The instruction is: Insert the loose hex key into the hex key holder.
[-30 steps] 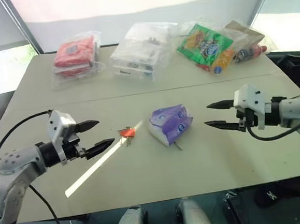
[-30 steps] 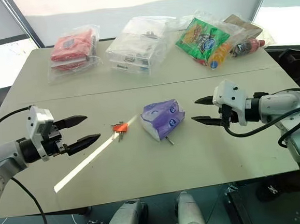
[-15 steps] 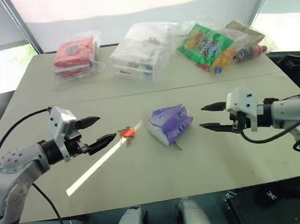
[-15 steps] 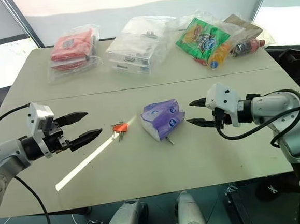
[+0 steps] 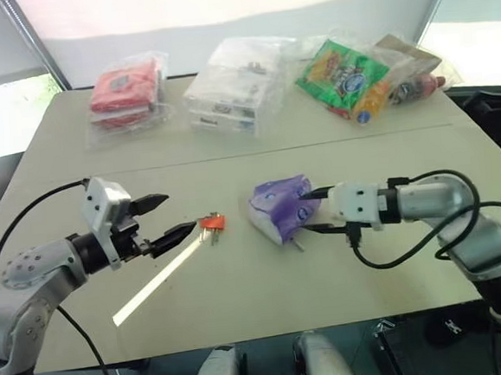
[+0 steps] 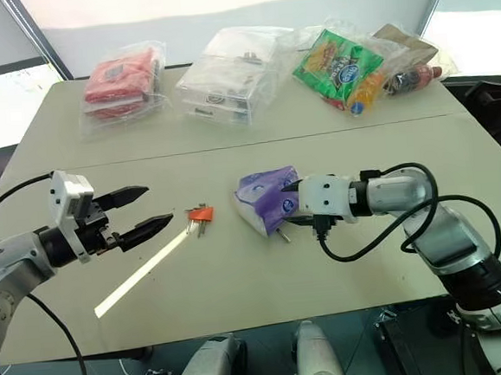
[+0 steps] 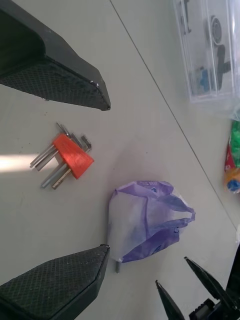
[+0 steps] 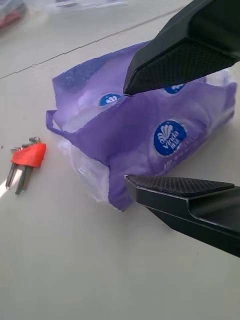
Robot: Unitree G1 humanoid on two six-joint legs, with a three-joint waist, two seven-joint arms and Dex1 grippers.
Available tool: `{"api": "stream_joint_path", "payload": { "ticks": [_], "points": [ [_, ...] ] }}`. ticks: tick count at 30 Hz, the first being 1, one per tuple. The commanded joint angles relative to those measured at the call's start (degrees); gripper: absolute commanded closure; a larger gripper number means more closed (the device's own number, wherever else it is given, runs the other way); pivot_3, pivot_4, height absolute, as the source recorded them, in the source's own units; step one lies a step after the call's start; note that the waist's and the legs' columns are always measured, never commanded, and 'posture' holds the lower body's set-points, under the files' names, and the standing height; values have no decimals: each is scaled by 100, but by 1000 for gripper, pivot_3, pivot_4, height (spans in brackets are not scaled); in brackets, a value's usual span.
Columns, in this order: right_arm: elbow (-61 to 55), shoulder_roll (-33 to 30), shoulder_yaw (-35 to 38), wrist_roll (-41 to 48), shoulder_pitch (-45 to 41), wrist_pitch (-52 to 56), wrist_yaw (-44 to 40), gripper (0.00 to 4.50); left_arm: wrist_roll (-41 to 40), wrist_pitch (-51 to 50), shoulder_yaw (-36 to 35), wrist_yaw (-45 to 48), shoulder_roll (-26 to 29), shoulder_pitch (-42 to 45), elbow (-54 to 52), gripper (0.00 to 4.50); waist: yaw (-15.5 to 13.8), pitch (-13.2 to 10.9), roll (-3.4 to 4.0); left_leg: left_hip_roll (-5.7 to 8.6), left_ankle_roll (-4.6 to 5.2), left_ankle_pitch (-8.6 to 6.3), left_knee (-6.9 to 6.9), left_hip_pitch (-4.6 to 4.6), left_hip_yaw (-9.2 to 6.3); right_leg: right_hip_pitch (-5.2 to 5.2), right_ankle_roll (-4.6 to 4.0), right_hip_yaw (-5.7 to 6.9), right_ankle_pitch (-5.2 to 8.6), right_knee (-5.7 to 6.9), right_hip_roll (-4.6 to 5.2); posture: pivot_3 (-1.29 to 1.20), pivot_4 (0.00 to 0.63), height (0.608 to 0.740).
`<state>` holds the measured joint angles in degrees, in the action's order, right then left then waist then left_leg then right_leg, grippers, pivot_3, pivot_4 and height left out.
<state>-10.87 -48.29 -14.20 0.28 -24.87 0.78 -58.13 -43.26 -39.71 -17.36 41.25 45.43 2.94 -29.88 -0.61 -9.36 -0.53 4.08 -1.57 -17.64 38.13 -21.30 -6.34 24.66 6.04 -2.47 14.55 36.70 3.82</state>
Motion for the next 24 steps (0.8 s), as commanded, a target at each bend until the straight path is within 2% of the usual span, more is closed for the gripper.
{"api": "stream_joint_path", "payload": {
  "ticks": [1, 20, 22, 24],
  "points": [
    [410, 25, -126, -512, -172, -916, 91, 1909, -73, 46, -127, -12, -3, -29, -219, 21, -1, 0, 0, 0, -1, 1, 0, 0, 0, 0, 0, 0, 0, 1, -1, 0, 150, 740],
    [1500, 678, -409, -1346, -490, -1940, 391, 1909, -98, 101, -202, -288, -76, -246, -414, 21, 34, 0, 0, 0, -5, 3, -2, 0, 0, 2, -1, -2, 0, 1, -4, 0, 150, 740],
    [1608, 729, -416, -1425, -540, -2019, 450, 2435, -94, 115, -201, -305, -81, -253, -414, 0, 38, 0, 0, -1, -6, 3, -2, 0, 0, 2, -1, -2, 0, 1, -6, 0, 150, 740],
    [1685, 744, -444, -1461, -576, -2070, 449, 3142, -83, 133, -204, -309, -84, -262, -407, 0, 41, 0, 0, -1, -6, 4, -2, 0, -1, 2, -1, -2, 0, 1, -6, 0, 150, 740]
  ]
}}
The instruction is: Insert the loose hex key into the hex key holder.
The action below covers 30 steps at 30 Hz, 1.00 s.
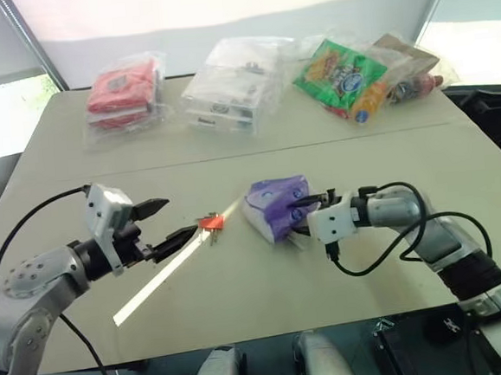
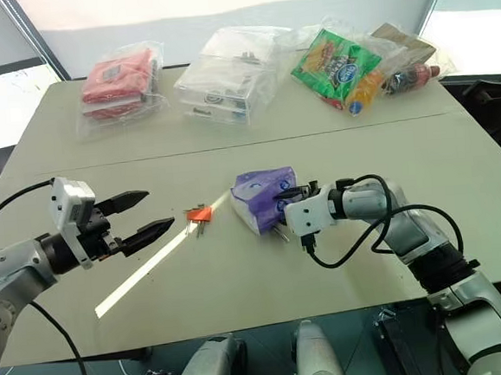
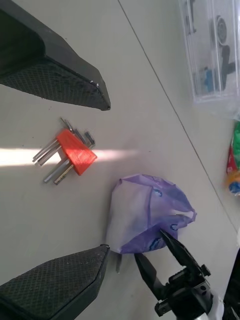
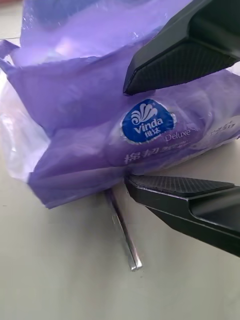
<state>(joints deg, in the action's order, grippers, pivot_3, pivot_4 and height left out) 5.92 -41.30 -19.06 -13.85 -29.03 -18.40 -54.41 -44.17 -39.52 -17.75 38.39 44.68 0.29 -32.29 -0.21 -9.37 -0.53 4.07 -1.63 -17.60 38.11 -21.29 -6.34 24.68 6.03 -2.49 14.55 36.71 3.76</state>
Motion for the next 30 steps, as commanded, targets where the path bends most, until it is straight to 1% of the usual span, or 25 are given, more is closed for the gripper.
{"api": "stream_joint_path", "payload": {
  "ticks": [1, 2, 3, 7, 11, 15, 16, 21, 26, 28, 30],
  "points": [
    [55, 61, 29, -66, -178, -183, 87, 3651, 17, 126, -169, -33, -14, -4, -166, 0, 1, 0, 0, 0, -1, 1, 0, 0, 0, 0, 0, 0, 0, 0, -1, 0, 150, 740],
    [98, 76, 20, -84, -190, -213, 95, 4196, 25, 138, -175, -45, -23, -13, -169, 0, 0, 0, 0, 0, -1, 1, 0, 0, 0, 0, 0, 0, 0, 0, -1, 0, 150, 740],
    [128, 86, 16, -95, -198, -235, 99, 4422, 29, 146, -179, -55, -28, -20, -173, 0, 0, 0, 0, 0, -1, 1, 0, 0, 0, 0, 0, 0, 0, 0, -1, 0, 150, 740],
    [130, 114, 73, -76, -195, -203, 118, 4422, 60, 184, -179, -88, -58, -64, -196, 0, 1, 0, 0, 0, -1, 1, 0, 0, 0, 0, 0, 0, 0, 0, -1, 0, 150, 740],
    [-73, 158, 350, 170, -90, 116, 254, 4422, 100, 247, -168, -108, -77, -101, -189, 0, -2, 0, 0, 0, -1, 1, 0, 0, 0, 0, 0, 0, 0, 0, -1, 0, 150, 740],
    [-151, 441, 998, 269, -58, 668, 1130, 4422, 129, 285, -125, -127, -100, -112, -188, 0, -5, 0, 0, 0, -1, 1, 0, 0, -1, 0, 0, -2, 0, 1, 1, 0, 150, 740],
    [-94, 525, 1222, 205, -84, 825, 1510, 4422, 152, 296, -100, -123, -112, -109, -181, 0, -5, 0, 0, 0, -2, 1, 0, 0, -1, 0, 0, -2, 0, 1, 0, 0, 150, 740],
    [299, 645, 1984, -334, -147, 1676, 3223, 4422, 266, 357, 47, -85, -158, -35, -97, 0, -44, 0, 0, 5, -6, 4, 0, -1, 1, 0, 0, -2, 0, 2, 1, 0, 150, 740],
    [825, 458, 2337, -957, -99, 2334, 4614, 4422, 419, 447, 222, -26, -193, 107, 20, 0, -28, 0, 1, 5, -7, 4, 0, -1, 4, 1, -1, -3, 0, 2, 0, 0, 150, 740],
    [980, 401, 2479, -942, -77, 2498, 4849, 4422, 460, 460, 249, 7, -199, 141, 45, 0, -9, 0, 2, 5, -8, 5, -2, -1, 7, 4, -1, -5, 0, 4, -1, 0, 150, 740],
    [933, 419, 2546, -802, -26, 2601, 4825, 4422, 481, 468, 262, 33, -206, 174, 77, 0, 7, 0, 2, 4, -8, 5, -4, -1, 9, 5, -1, -7, 0, 4, -1, 0, 150, 740]
  ]
}}
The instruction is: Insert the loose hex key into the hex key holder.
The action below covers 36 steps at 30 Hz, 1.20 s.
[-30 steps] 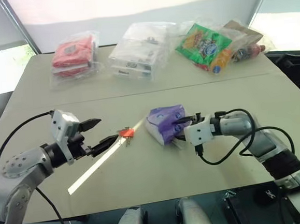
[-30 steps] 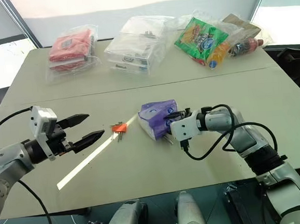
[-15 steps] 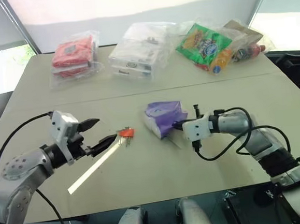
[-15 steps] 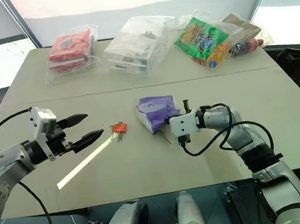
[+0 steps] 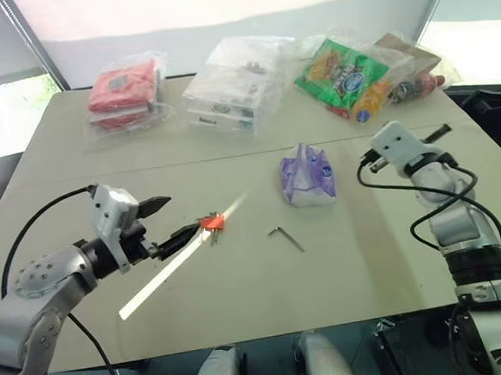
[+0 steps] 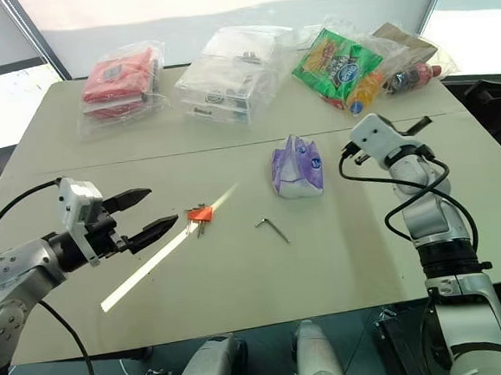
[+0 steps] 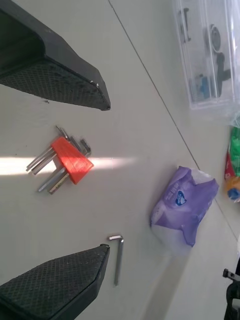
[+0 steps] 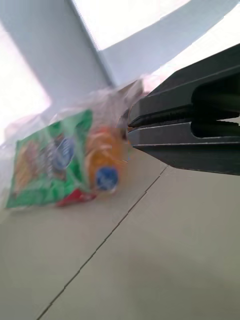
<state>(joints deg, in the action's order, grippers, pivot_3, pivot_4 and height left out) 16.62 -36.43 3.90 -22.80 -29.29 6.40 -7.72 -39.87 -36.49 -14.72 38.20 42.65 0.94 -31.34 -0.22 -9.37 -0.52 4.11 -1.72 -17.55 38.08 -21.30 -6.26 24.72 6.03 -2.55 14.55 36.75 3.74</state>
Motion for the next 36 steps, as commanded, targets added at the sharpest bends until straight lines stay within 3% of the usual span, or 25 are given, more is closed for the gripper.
{"api": "stream_joint_path", "payload": {
  "ticks": [1, 5, 7, 9, 14, 15, 24, 29, 36],
  "points": [
    [-224, -5, 281, 202, 19, 204, 109, 4422, 65, 167, -36, 65, -7, 123, -3, 0, 20, 0, 0, -1, 0, 0, -1, 0, 0, 0, 0, 0, 0, 0, -1, 0, 150, 740],
    [-1139, 497, 286, 1002, 204, 706, -557, 4422, 120, 179, 0, 97, -17, 187, 40, 0, 134, 0, 0, -8, 12, -7, -3, 2, -1, 0, 0, -7, 0, 1, -4, 0, 150, 740],
    [-1534, 599, 208, 1227, 305, 803, -858, 3887, 132, 175, 5, 97, -24, 209, 53, 0, 142, -2, 4, -10, 14, -8, -9, 2, 0, 6, 0, -9, 0, 7, -5, 0, 150, 740],
    [-1853, 659, 145, 1550, 385, 1004, -1257, 3082, 137, 170, 2, 100, -30, 215, 58, 0, 125, -4, 7, -7, 15, -8, -9, -2, 3, 17, 0, -9, 0, 16, -5, 0, 150, 740],
    [-2518, 515, -95, 2032, 537, 1281, -2101, 361, 136, 148, -15, 105, -39, 212, 50, 0, 84, -4, 6, -2, 22, -13, -2, -4, 0, 13, 1, -6, 0, 14, -3, 0, 150, 740],
    [-2609, 471, -118, 2107, 537, 1316, -2234, 28, 130, 140, -22, 102, -42, 211, 44, 0, 83, -4, 6, -2, 24, -13, -2, -4, 0, 13, 1, -6, 0, 14, -2, 0, 150, 740],
    [-3747, -105, -369, 3410, 765, 2444, -3866, 28, 108, 103, -53, 30, -82, 94, -87, 0, 86, -5, 8, -4, 28, -16, -3, -4, -2, 14, 0, -6, 0, 13, 4, 0, 150, 740],
    [-3979, -129, -707, 3522, 947, 2750, -3957, 28, 106, 92, -84, -12, -93, 54, -146, 0, 83, -5, 7, -5, 28, -16, -3, -6, -7, 14, 0, -7, 0, 11, 6, 0, 150, 740],
    [-3213, 55, -1142, 2759, 800, 2031, -3382, 28, 88, 71, -133, -56, -89, -17, -231, 0, 82, -5, 6, -4, 25, -14, -3, -6, -6, 14, 0, -6, 0, 11, 7, 0, 150, 740]
  ]
}}
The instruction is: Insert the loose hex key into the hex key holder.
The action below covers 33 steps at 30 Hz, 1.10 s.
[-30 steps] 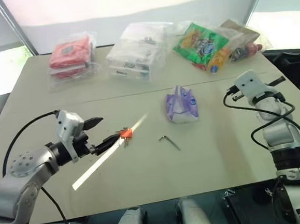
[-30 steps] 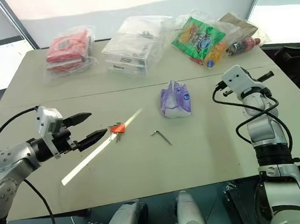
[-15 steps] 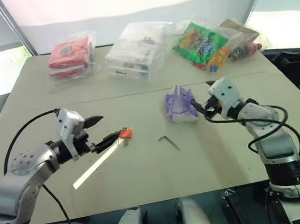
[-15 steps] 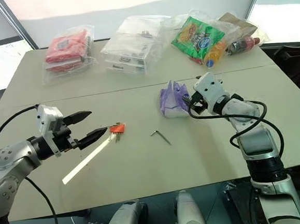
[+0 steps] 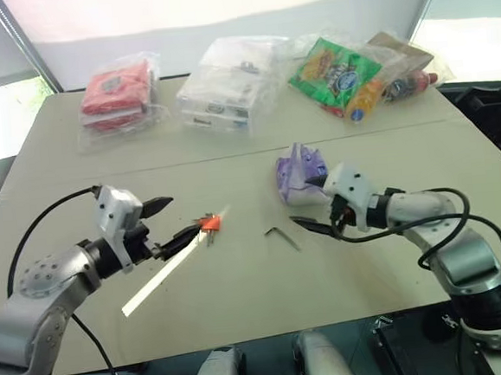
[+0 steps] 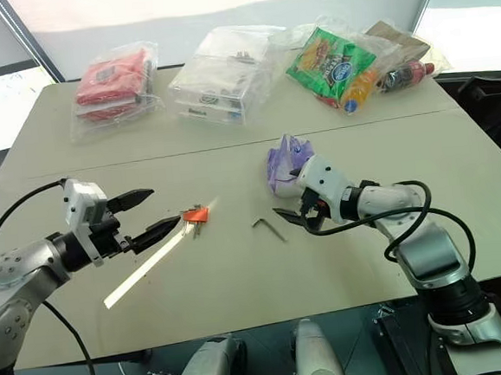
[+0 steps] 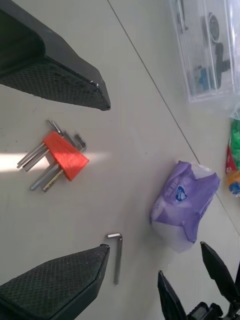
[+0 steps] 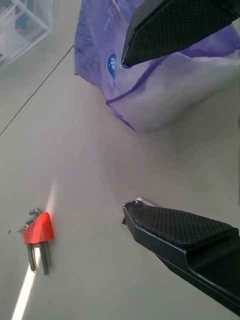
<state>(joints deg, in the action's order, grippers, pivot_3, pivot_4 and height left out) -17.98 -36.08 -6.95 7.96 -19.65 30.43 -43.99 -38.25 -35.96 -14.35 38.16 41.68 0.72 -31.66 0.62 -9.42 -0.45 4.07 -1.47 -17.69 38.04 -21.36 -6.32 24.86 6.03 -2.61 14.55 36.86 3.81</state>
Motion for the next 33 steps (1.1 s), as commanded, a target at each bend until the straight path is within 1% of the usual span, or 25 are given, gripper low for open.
{"api": "stream_joint_path", "payload": {
  "ticks": [1, 6, 14, 18, 19, 21, 28, 31, 32, 33],
  "points": [
    [369, 37, -77, -393, -203, -465, 305, 28, -74, 16, -175, -57, 8, -4, -209, 0, -1, 0, 0, 1, 0, 0, 0, 0, 0, 0, 0, 1, 0, 0, 0, 0, 150, 740],
    [569, 62, -83, -476, -271, -672, 349, 28, -85, 23, -196, -94, 6, -87, -271, 0, 2, 0, 0, 1, -7, 4, -1, -1, 0, 1, 0, 1, 0, 0, 0, 0, 150, 740],
    [975, 231, -214, -714, -98, -859, 539, 28, -132, -48, -145, -221, -16, -63, -391, 0, 1, 0, 0, 1, -5, 3, 0, 0, 0, 0, 0, 1, 0, 0, -1, 0, 150, 740],
    [1473, 466, -279, -1005, -139, -1018, 923, 28, -138, -90, -109, -268, -20, -7, -408, 0, 6, 0, 0, 0, -8, 5, 0, 1, 2, 1, 0, 1, 0, 2, -2, 0, 150, 740],
    [1563, 525, -264, -1032, -154, -1032, 1004, 264, -142, -97, -110, -276, -20, -8, -420, 0, 8, 1, 0, 0, -10, 5, 0, 0, 2, 2, 0, 1, 0, 2, -3, 0, 150, 740],
    [1713, 586, -256, -1107, -178, -1110, 1129, 891, -134, -105, -109, -293, -20, -6, -432, 0, 9, 2, -2, 0, -10, 6, 0, 2, 2, 1, 0, 1, 0, 2, -3, 0, 150, 740],
    [1676, 720, -45, -1068, -226, -1085, 1394, 4290, -157, -121, -98, -364, -16, 6, -464, 0, 7, 2, -2, 1, -11, 6, 0, 2, 3, 1, 0, 1, 0, 3, -8, 0, 150, 740],
    [1558, 934, 304, -985, -276, -1022, 1782, 4290, -157, -120, -83, -372, -12, 16, -458, 0, 5, 2, -1, 1, -11, 6, 0, 1, 2, 1, 0, 1, 0, 4, -8, 0, 150, 740],
    [1583, 1034, 458, -1022, -319, -1149, 2064, 4290, -155, -119, -74, -370, -12, 29, -449, 0, 2, 2, -1, 1, -11, 7, 0, 1, 2, 1, 0, 0, 0, 4, -8, 0, 150, 740],
    [1655, 1155, 664, -1120, -405, -1252, 2513, 4290, -153, -121, -61, -370, -15, 53, -430, 0, 2, 2, -1, 1, -12, 7, 0, 0, 2, 2, 0, 0, 0, 4, -8, 0, 150, 740]
  ]
}}
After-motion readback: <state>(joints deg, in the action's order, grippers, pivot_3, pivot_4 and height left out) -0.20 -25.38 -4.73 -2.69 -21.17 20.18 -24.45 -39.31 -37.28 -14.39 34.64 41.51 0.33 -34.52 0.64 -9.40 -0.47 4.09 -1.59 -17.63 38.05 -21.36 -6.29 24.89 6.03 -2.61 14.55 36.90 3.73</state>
